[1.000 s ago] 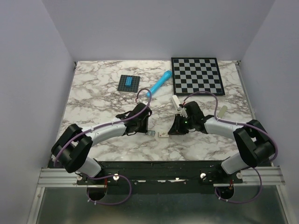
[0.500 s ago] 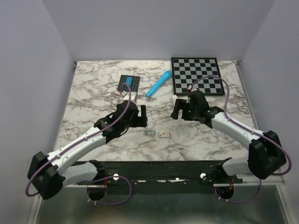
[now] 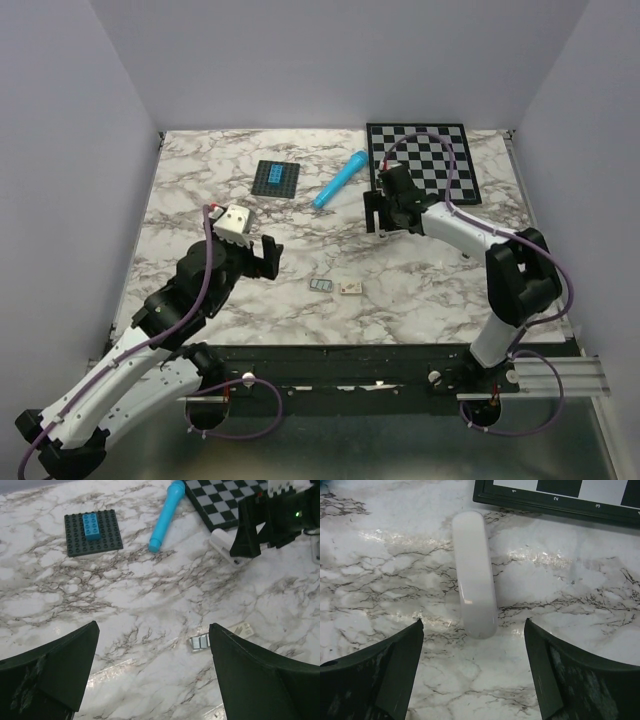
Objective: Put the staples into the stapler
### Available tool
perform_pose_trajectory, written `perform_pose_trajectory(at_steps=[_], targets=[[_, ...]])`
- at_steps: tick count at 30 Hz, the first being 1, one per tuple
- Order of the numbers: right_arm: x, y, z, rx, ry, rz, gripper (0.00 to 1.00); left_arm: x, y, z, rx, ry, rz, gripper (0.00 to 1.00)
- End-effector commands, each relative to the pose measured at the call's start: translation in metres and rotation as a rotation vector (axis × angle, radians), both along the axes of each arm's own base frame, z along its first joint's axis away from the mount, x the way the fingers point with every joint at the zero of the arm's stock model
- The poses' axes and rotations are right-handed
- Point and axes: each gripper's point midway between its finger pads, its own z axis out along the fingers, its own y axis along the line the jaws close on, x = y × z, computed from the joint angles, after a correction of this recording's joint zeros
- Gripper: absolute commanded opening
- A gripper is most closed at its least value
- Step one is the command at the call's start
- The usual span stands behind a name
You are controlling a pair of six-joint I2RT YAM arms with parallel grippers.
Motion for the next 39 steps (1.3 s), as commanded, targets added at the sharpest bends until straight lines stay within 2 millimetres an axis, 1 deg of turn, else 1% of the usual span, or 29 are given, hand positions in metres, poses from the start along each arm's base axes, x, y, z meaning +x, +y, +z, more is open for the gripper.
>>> perform_pose_trajectory(at_steps=[1, 6, 8, 10, 11, 12, 13, 14, 15, 16, 17, 19, 20, 21, 22, 25, 26, 27, 29, 31, 32, 34, 35, 37, 38, 39], targets=[[0.01, -0.004, -0.01, -0.079, 0.025, 0.067, 0.86, 0.0, 0.0, -0.034, 0.14, 0.004, -0.091, 0.99], [0.014, 0.004, -0.026, -0.088, 0.059, 0.109, 0.78, 0.002, -0.001, -0.034, 0.137, 0.001, -0.109, 0.99], [0.015, 0.005, -0.032, -0.09, 0.072, 0.12, 0.71, 0.005, 0.002, -0.035, 0.132, 0.007, -0.1, 0.99], [0.016, 0.006, -0.036, -0.099, 0.078, 0.128, 0.67, 0.004, -0.001, -0.038, 0.121, 0.016, -0.121, 0.99], [0.016, 0.006, -0.038, -0.101, 0.082, 0.131, 0.62, 0.005, 0.0, -0.037, 0.116, 0.015, -0.121, 0.99], [0.016, 0.006, -0.039, -0.103, 0.084, 0.138, 0.61, 0.006, -0.002, -0.039, 0.112, 0.022, -0.129, 0.99], [0.015, 0.007, -0.04, -0.101, 0.088, 0.143, 0.56, 0.005, -0.004, -0.039, 0.107, 0.025, -0.143, 0.99], [0.014, 0.007, -0.04, -0.099, 0.09, 0.152, 0.46, 0.006, -0.005, -0.039, 0.102, 0.022, -0.147, 0.99], [0.013, 0.008, -0.039, -0.096, 0.09, 0.166, 0.43, 0.006, -0.005, -0.041, 0.103, 0.025, -0.149, 0.99], [0.01, 0.013, -0.038, -0.075, 0.097, 0.188, 0.4, 0.006, -0.007, -0.041, 0.098, 0.025, -0.161, 0.99], [0.006, 0.015, -0.035, -0.061, 0.094, 0.215, 0.33, 0.006, -0.007, -0.039, 0.092, 0.018, -0.163, 0.99], [-0.002, 0.029, -0.03, -0.011, 0.087, 0.301, 0.3, 0.006, -0.008, -0.04, 0.087, 0.015, -0.17, 0.99], [-0.007, 0.036, -0.029, 0.001, 0.085, 0.338, 0.26, 0.006, -0.011, -0.039, 0.083, 0.01, -0.184, 0.99], [-0.009, 0.041, -0.025, 0.004, 0.066, 0.385, 0.25, 0.006, -0.011, -0.04, 0.082, 0.009, -0.188, 0.99], [-0.014, 0.05, -0.023, 0.035, 0.069, 0.421, 0.25, 0.007, -0.011, -0.039, 0.082, 0.005, -0.186, 0.99], [-0.026, 0.072, -0.021, 0.026, 0.044, 0.584, 0.25, 0.004, -0.018, -0.046, 0.092, 0.02, -0.238, 0.99], [-0.032, 0.084, -0.021, 0.026, 0.039, 0.636, 0.25, 0.003, -0.02, -0.047, 0.093, 0.023, -0.251, 0.99], [-0.033, 0.091, -0.018, 0.013, 0.02, 0.688, 0.25, 0.001, -0.023, -0.05, 0.098, 0.025, -0.273, 0.99], [-0.044, 0.109, -0.021, 0.01, 0.018, 0.778, 0.25, 0.0, -0.027, -0.05, 0.095, 0.018, -0.3, 0.99], [-0.046, 0.121, -0.024, -0.017, 0.007, 0.844, 0.25, -0.004, -0.031, -0.051, 0.104, 0.003, -0.343, 0.99], [-0.05, 0.128, -0.025, -0.028, 0.005, 0.875, 0.26, -0.004, -0.033, -0.05, 0.104, -0.012, -0.358, 0.99], [-0.049, 0.134, -0.028, -0.059, -0.006, 0.913, 0.27, -0.011, -0.039, -0.055, 0.11, -0.025, -0.418, 0.99], [-0.05, 0.136, -0.033, -0.074, 0.001, 0.924, 0.29, -0.012, -0.041, -0.054, 0.106, -0.033, -0.43, 0.99], [-0.05, 0.135, -0.036, -0.095, 0.004, 0.936, 0.35, -0.013, -0.043, -0.055, 0.103, -0.035, -0.445, 0.99], [-0.05, 0.134, -0.037, -0.1, 0.004, 0.936, 0.4, -0.013, -0.044, -0.054, 0.116, -0.056, -0.462, 0.99], [-0.05, 0.133, -0.036, -0.105, -0.001, 0.943, 0.42, -0.013, -0.046, -0.057, 0.12, -0.055, -0.473, 0.99]])
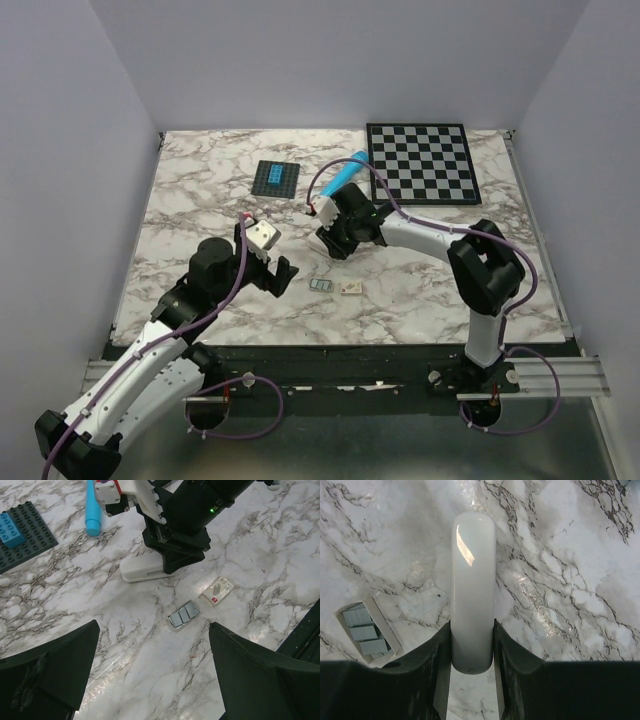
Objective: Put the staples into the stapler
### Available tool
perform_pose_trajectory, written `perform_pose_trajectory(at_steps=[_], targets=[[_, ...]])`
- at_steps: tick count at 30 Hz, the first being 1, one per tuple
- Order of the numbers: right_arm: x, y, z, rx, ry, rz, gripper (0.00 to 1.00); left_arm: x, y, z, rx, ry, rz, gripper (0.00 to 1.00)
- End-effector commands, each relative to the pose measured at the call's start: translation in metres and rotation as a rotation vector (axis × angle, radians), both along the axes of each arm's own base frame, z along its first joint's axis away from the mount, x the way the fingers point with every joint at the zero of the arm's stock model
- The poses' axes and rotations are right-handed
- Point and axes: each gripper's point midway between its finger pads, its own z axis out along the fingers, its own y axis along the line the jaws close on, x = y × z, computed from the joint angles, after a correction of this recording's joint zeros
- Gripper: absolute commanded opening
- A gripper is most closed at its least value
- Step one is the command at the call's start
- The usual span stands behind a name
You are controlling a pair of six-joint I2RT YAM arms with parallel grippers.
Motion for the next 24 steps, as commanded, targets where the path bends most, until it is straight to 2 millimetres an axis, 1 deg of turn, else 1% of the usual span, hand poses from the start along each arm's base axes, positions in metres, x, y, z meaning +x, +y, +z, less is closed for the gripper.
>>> perform_pose_trajectory(at_steps=[1, 2, 5, 7, 8, 9, 10, 11, 12, 13, 14, 16, 17, 19, 20, 21, 23, 24], targets=[[0.006, 0.0, 0.0, -0.021, -0.037, 0.059, 0.45, -0.006, -0.014, 0.007, -0.011, -0.068, -0.117, 0.99], [0.006, -0.001, 0.002, -0.021, -0.041, 0.058, 0.51, -0.006, -0.016, 0.006, -0.007, -0.074, -0.133, 0.99], [0.005, -0.004, 0.008, -0.014, -0.05, 0.052, 0.64, -0.003, -0.02, 0.001, 0.012, -0.062, -0.15, 0.99], [0.003, -0.006, 0.019, 0.001, -0.065, 0.034, 0.68, 0.002, -0.022, -0.004, 0.043, -0.058, -0.164, 0.99], [0.001, -0.007, 0.024, 0.012, -0.072, 0.029, 0.75, 0.004, -0.022, -0.006, 0.058, -0.054, -0.162, 0.99], [0.002, -0.007, 0.032, 0.036, -0.082, 0.0, 0.79, 0.012, -0.022, -0.009, 0.093, -0.058, -0.153, 0.99], [-0.001, -0.011, 0.044, 0.055, -0.103, -0.027, 0.82, 0.016, -0.02, -0.011, 0.116, -0.054, -0.141, 0.99], [0.002, -0.017, 0.051, 0.056, -0.128, -0.066, 0.88, 0.02, -0.018, -0.014, 0.151, -0.052, -0.134, 0.99], [0.005, -0.018, 0.057, 0.082, -0.141, -0.121, 0.92, 0.026, -0.02, -0.013, 0.179, -0.052, -0.14, 0.99], [0.002, -0.027, 0.056, 0.078, -0.146, -0.16, 0.95, 0.03, -0.019, -0.013, 0.218, -0.081, -0.158, 0.99], [0.008, -0.038, 0.07, 0.085, -0.196, -0.224, 1.0, 0.034, -0.021, -0.013, 0.234, -0.093, -0.166, 0.99], [0.013, -0.051, 0.079, 0.103, -0.243, -0.331, 1.0, 0.039, -0.028, -0.012, 0.258, -0.119, -0.213, 0.99], [0.015, -0.071, 0.083, 0.079, -0.293, -0.42, 1.0, 0.041, -0.032, -0.011, 0.282, -0.162, -0.259, 0.99], [0.019, -0.084, 0.092, 0.11, -0.337, -0.53, 1.0, 0.042, -0.041, -0.016, 0.322, -0.2, -0.345, 0.99], [0.015, -0.1, 0.096, 0.124, -0.358, -0.603, 1.0, 0.042, -0.047, -0.016, 0.338, -0.25, -0.41, 0.99], [0.016, -0.101, 0.104, 0.18, -0.373, -0.656, 1.0, 0.044, -0.052, -0.024, 0.352, -0.243, -0.438, 0.99], [0.013, -0.112, 0.11, 0.236, -0.406, -0.72, 1.0, 0.046, -0.061, -0.025, 0.362, -0.267, -0.501, 0.99], [0.007, -0.119, 0.117, 0.317, -0.431, -0.764, 1.0, 0.052, -0.065, -0.036, 0.387, -0.256, -0.529, 0.99]])
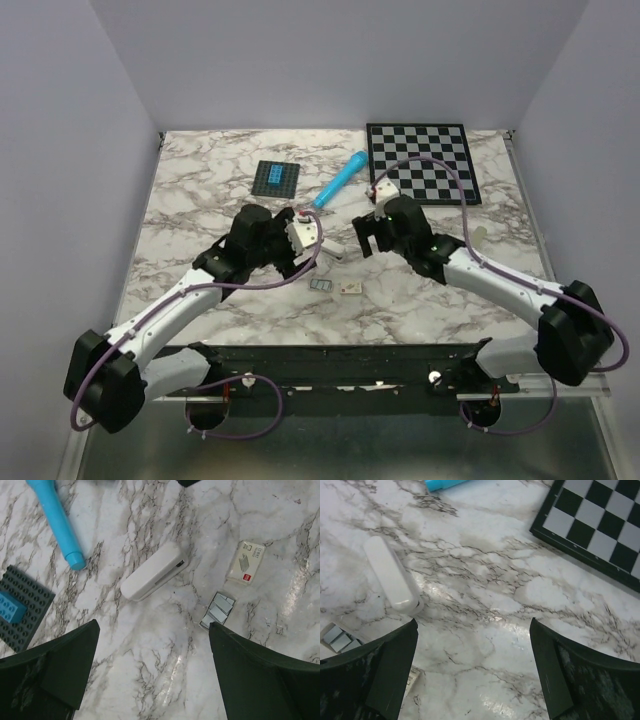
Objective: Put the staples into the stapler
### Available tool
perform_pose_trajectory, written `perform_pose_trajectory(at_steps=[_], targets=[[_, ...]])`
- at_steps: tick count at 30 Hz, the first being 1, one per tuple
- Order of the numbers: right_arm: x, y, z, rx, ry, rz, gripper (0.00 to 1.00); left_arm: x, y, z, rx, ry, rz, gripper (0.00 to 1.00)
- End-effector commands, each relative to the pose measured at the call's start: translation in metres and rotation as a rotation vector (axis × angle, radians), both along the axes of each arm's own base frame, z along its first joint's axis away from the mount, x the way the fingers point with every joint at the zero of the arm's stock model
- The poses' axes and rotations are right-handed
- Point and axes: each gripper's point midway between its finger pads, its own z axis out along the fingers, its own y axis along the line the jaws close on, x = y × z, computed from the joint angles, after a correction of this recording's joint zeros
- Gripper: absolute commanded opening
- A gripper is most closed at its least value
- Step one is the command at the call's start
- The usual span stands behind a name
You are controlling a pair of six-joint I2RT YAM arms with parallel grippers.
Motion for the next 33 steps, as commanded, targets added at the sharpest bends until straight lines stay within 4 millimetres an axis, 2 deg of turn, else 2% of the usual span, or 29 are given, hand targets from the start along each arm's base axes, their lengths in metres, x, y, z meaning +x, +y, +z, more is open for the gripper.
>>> perform_pose_trajectory(at_steps=[1, 2, 3, 4, 5, 6, 7, 9, 10, 11, 12, 13, 14, 15, 16, 17, 18, 19, 24, 30, 33], targets=[[0.005, -0.035, 0.026, 0.216, -0.16, -0.278, 1.0, 0.015, -0.029, 0.001, 0.054, -0.108, -0.222, 0.99], [0.003, -0.041, 0.028, 0.248, -0.186, -0.302, 1.0, 0.016, -0.032, -0.003, 0.066, -0.094, -0.242, 0.99], [-0.003, -0.046, 0.021, 0.288, -0.204, -0.312, 1.0, 0.019, -0.037, -0.018, 0.09, -0.064, -0.274, 0.99], [-0.007, -0.05, 0.033, 0.336, -0.246, -0.319, 1.0, 0.026, -0.043, -0.013, 0.088, -0.077, -0.289, 0.99], [-0.01, -0.056, 0.034, 0.362, -0.269, -0.334, 1.0, 0.027, -0.045, -0.018, 0.1, -0.064, -0.305, 0.99], [-0.01, -0.057, 0.043, 0.417, -0.312, -0.341, 1.0, 0.031, -0.047, -0.031, 0.124, -0.041, -0.321, 0.99], [-0.016, -0.065, 0.039, 0.433, -0.327, -0.35, 1.0, 0.038, -0.051, -0.028, 0.14, -0.074, -0.343, 0.99], [-0.019, -0.066, 0.05, 0.494, -0.378, -0.341, 1.0, 0.043, -0.053, -0.045, 0.186, -0.045, -0.373, 0.99], [-0.022, -0.067, 0.052, 0.512, -0.393, -0.332, 1.0, 0.05, -0.058, -0.041, 0.2, -0.072, -0.398, 0.99], [-0.026, -0.067, 0.048, 0.524, -0.398, -0.316, 1.0, 0.05, -0.057, -0.047, 0.218, -0.044, -0.41, 0.99], [-0.027, -0.068, 0.053, 0.552, -0.425, -0.311, 1.0, 0.051, -0.059, -0.06, 0.238, -0.012, -0.427, 0.99], [-0.029, -0.069, 0.053, 0.56, -0.433, -0.307, 1.0, 0.057, -0.064, -0.054, 0.238, -0.023, -0.437, 0.99], [-0.031, -0.07, 0.047, 0.558, -0.434, -0.301, 1.0, 0.058, -0.064, -0.058, 0.247, -0.009, -0.449, 0.99], [-0.031, -0.07, 0.052, 0.577, -0.451, -0.297, 1.0, 0.059, -0.067, -0.066, 0.256, 0.012, -0.456, 0.99], [-0.031, -0.07, 0.052, 0.577, -0.456, -0.296, 1.0, 0.064, -0.069, -0.066, 0.259, 0.008, -0.458, 0.99], [-0.032, -0.07, 0.051, 0.579, -0.456, -0.295, 1.0, 0.065, -0.071, -0.068, 0.262, 0.011, -0.465, 0.98], [-0.032, -0.071, 0.051, 0.584, -0.462, -0.297, 1.0, 0.065, -0.072, -0.078, 0.273, 0.034, -0.471, 0.98], [-0.032, -0.071, 0.049, 0.581, -0.461, -0.299, 1.0, 0.067, -0.076, -0.077, 0.275, 0.034, -0.482, 0.96], [-0.029, -0.07, 0.045, 0.569, -0.456, -0.305, 1.0, 0.059, -0.083, -0.097, 0.315, 0.088, -0.528, 0.93], [-0.026, -0.066, 0.04, 0.549, -0.44, -0.299, 1.0, 0.06, -0.092, -0.108, 0.329, 0.12, -0.553, 0.84], [-0.026, -0.066, 0.039, 0.547, -0.437, -0.299, 1.0, 0.061, -0.095, -0.107, 0.338, 0.123, -0.565, 0.79]])
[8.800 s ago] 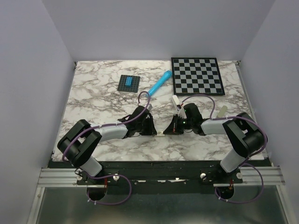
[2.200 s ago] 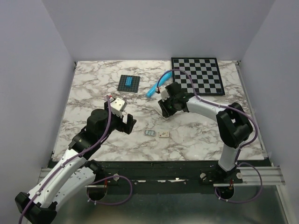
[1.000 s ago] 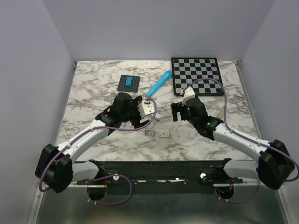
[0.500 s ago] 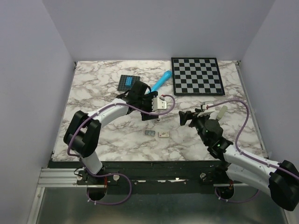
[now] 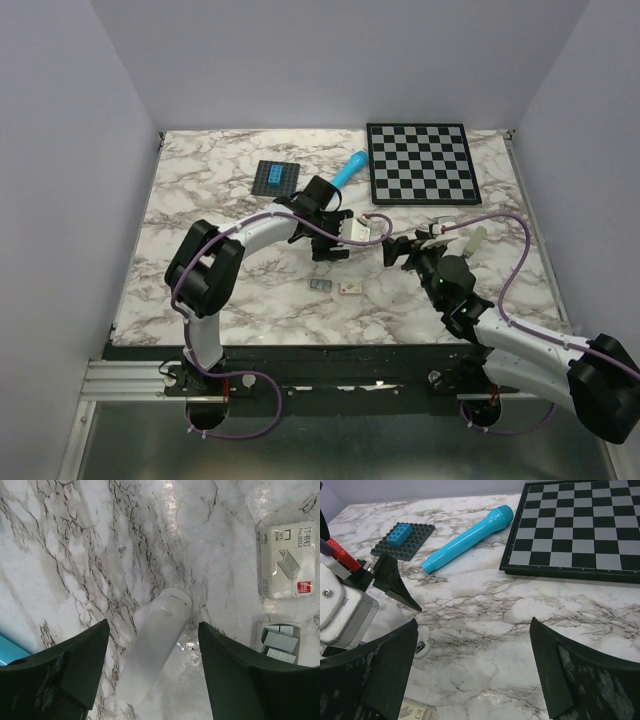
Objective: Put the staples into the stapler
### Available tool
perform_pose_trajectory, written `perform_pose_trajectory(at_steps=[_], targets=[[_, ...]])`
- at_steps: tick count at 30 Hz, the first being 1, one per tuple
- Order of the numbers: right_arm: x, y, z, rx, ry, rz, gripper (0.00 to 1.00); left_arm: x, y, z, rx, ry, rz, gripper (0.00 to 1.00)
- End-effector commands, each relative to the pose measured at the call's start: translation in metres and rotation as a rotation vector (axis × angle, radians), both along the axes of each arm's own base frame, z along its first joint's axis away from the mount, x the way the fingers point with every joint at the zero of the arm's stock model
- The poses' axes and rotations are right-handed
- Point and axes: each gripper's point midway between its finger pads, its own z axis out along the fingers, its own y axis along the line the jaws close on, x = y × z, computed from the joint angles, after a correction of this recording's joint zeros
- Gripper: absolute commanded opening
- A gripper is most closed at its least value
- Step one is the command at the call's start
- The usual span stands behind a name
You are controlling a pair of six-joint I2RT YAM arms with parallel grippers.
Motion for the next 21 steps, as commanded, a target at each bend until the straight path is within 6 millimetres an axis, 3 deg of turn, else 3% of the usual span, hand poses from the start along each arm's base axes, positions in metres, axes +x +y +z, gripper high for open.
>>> perform_pose_trajectory(at_steps=[1, 17, 21], targets=[[0.005, -0.003, 0.012, 0.039, -0.038, -0.029, 1.0, -0.002, -0.013, 0.006, -0.021, 0.012, -0.067, 0.76], [0.006, -0.001, 0.01, 0.028, -0.031, -0.028, 1.0, -0.006, -0.021, -0.01, 0.025, 0.074, -0.108, 0.59], [0.006, 0.0, 0.009, 0.023, -0.028, -0.022, 1.0, -0.007, -0.023, -0.01, 0.025, 0.087, -0.113, 0.4]])
